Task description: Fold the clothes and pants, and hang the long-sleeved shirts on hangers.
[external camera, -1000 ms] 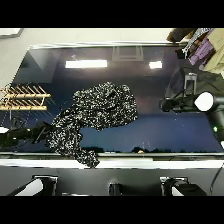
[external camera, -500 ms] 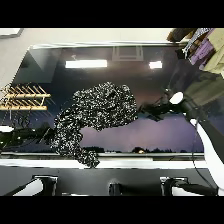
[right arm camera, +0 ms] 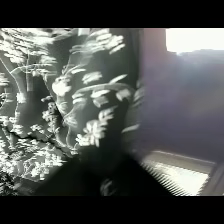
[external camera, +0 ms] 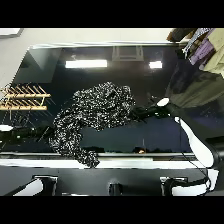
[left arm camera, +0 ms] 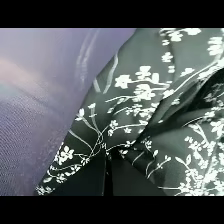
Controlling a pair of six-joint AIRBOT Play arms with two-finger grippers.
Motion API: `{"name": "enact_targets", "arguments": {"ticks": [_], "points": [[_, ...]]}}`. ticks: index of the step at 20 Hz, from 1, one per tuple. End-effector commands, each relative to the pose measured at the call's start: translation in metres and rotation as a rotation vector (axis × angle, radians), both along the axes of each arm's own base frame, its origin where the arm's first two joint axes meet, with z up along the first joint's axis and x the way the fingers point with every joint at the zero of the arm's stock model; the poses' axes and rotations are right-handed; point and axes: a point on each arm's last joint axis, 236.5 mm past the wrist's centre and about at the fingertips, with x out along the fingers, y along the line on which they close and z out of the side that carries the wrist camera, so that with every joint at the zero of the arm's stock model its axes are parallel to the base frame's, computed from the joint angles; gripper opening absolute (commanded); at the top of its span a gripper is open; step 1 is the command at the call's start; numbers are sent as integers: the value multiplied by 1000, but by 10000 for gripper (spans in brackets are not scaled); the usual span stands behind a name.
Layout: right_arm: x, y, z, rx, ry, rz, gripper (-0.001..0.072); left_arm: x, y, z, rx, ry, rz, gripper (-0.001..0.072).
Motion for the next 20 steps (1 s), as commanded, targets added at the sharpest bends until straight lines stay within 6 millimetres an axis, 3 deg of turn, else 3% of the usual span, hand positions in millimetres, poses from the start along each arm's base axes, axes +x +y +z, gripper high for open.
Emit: {"name": "enact_targets", "arguments": {"ticks": [1, 2, 4, 6, 8, 10, 11, 13, 16, 20], "points": [[21, 8, 34, 11, -109, 9, 26, 25, 9, 34, 36, -94, -8, 16], [35, 4, 62, 6, -183, 9, 26, 41, 15, 60, 64, -161, -12, 16], [67, -16, 144, 4, -361, -25, 26, 76, 21, 127, 124, -319, -8, 16], [86, -48, 247, -28, -578, -70, 26, 105, 22, 219, 186, -516, -5, 16], [80, -84, 356, -96, -808, -138, 26, 113, 18, 322, 260, -735, -11, 16], [47, -116, 454, -180, -1019, -208, 26, 99, 12, 415, 312, -923, 8, 16], [21, -129, 497, -226, -1117, -241, 26, 86, 7, 452, 331, -1001, 18, 16], [-36, -146, 563, -312, -1280, -303, 27, 51, -6, 513, 362, -1137, 33, 17], [-123, -154, 620, -383, -1461, -361, 27, -1, -27, 557, 391, -1260, 37, 17], [-208, -160, 655, -399, -1593, -450, 27, -57, -48, 587, 420, -1370, 40, 17]]}}
